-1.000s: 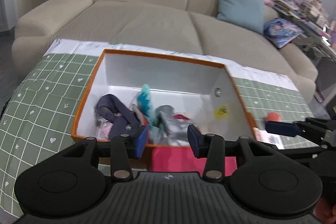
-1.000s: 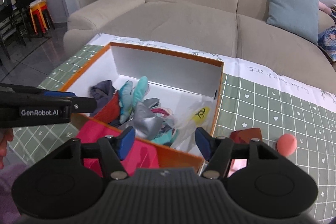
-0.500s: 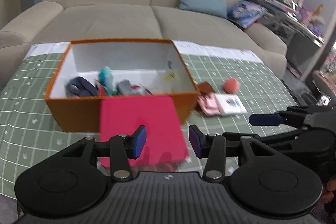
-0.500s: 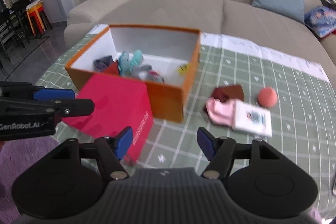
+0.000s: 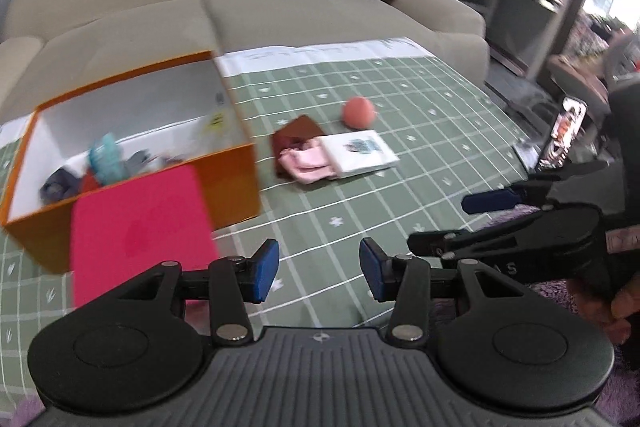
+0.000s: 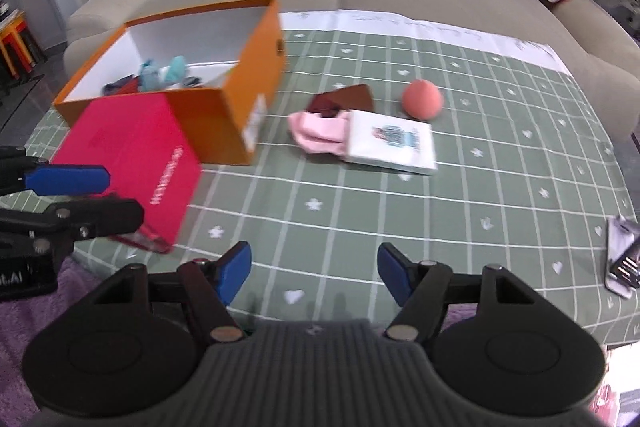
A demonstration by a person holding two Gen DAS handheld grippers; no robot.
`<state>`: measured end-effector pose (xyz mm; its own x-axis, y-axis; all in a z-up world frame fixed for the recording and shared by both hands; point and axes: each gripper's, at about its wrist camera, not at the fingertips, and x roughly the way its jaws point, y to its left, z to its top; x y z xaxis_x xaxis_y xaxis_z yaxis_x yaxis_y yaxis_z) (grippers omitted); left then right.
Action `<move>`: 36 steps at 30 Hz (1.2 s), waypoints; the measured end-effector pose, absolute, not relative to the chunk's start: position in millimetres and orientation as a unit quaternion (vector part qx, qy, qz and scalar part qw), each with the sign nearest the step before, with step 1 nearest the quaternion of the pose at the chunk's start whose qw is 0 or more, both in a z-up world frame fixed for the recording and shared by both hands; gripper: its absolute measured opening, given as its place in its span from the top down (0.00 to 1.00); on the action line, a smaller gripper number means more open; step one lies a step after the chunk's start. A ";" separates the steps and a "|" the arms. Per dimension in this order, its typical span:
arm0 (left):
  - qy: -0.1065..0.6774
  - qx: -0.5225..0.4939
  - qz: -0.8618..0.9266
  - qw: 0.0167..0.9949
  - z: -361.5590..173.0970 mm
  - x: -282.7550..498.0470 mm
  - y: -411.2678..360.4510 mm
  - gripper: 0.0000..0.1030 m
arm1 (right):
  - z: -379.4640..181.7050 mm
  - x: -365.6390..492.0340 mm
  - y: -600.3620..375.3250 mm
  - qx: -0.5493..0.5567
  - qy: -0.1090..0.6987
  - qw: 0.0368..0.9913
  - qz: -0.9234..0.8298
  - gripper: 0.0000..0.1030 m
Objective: Organize soft objects
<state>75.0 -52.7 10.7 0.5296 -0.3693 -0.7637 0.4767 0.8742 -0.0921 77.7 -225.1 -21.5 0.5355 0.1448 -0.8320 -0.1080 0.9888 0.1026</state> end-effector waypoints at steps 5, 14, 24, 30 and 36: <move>0.425 0.102 -0.279 0.855 2.1 89.4 -87.4 0.40 | -28.8 90.1 -252.3 0.014 0.468 0.883 0.046 0.33; 0.438 0.121 -0.296 0.840 -15.7 132.1 -123.1 0.35 | -54.4 123.5 -289.9 0.012 0.462 0.886 0.025 0.33; 0.444 0.211 -0.312 0.813 -39.9 183.5 -159.6 0.34 | -86.5 174.3 -307.7 0.051 0.462 0.884 0.044 0.36; 0.461 0.281 -0.318 0.780 -63.1 218.7 -170.4 0.34 | -107.4 205.8 -308.6 0.067 0.467 0.880 0.061 0.33; 0.464 0.335 -0.311 0.759 -86.5 230.1 -185.8 0.50 | -119.2 227.2 -318.2 0.104 0.464 0.878 0.051 0.37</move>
<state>230.1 -185.8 -86.5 0.3762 -0.1612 -0.9124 0.7832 0.5815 0.2202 227.2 -318.2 -119.2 0.5642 0.1862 -0.8044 0.0070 0.9731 0.2301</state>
